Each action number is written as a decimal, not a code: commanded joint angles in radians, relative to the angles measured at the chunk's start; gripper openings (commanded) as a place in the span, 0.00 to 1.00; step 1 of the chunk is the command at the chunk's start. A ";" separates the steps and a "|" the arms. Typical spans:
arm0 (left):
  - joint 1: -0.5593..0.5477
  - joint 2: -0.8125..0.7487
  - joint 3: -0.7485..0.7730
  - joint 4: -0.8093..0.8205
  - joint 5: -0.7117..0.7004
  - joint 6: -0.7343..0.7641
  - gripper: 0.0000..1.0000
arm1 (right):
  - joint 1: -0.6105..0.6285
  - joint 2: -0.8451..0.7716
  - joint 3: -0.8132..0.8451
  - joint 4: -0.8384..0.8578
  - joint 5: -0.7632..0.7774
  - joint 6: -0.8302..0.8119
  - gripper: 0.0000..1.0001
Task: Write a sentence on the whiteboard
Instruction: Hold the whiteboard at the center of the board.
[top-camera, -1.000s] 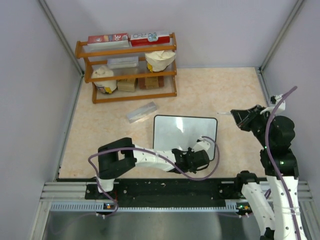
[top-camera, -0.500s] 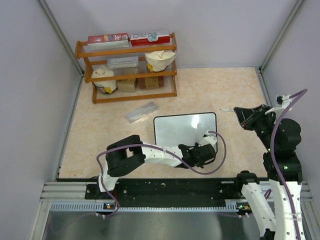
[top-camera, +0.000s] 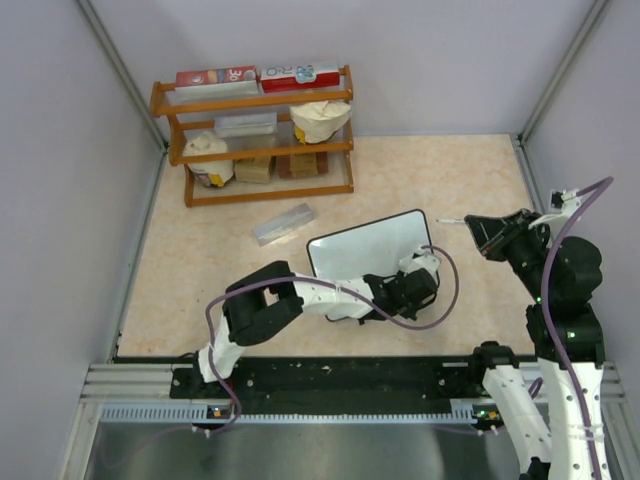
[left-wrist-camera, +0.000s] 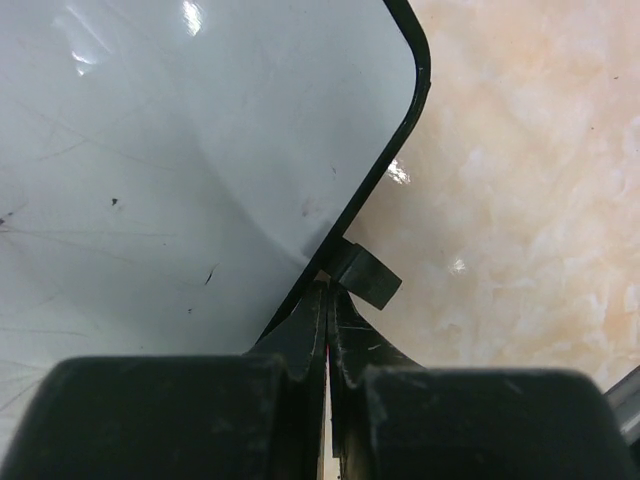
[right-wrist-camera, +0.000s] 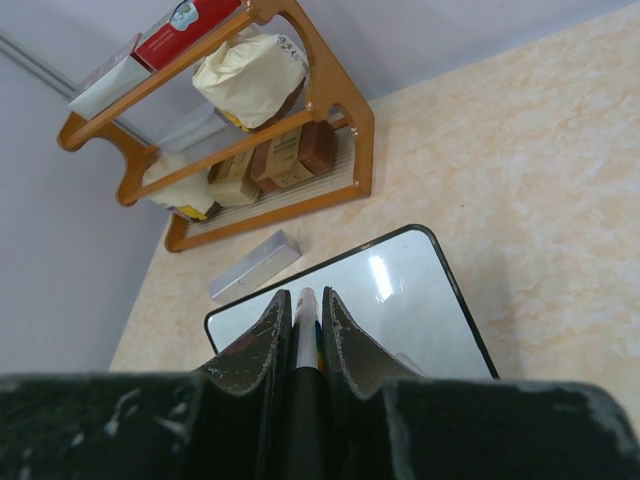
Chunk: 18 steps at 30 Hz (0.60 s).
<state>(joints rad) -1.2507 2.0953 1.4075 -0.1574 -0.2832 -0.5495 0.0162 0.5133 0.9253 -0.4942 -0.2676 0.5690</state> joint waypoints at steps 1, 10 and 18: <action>0.004 0.011 -0.034 -0.005 0.022 0.023 0.03 | -0.010 0.008 0.027 0.040 -0.010 0.003 0.00; -0.007 -0.394 -0.346 0.191 -0.001 -0.037 0.53 | -0.010 0.025 0.017 0.071 -0.035 -0.004 0.00; 0.037 -0.670 -0.401 0.015 -0.019 0.033 0.66 | -0.012 0.051 -0.035 0.140 -0.120 -0.029 0.00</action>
<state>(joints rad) -1.2518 1.5688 1.0412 -0.0925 -0.2943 -0.5560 0.0162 0.5484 0.9157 -0.4458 -0.3202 0.5579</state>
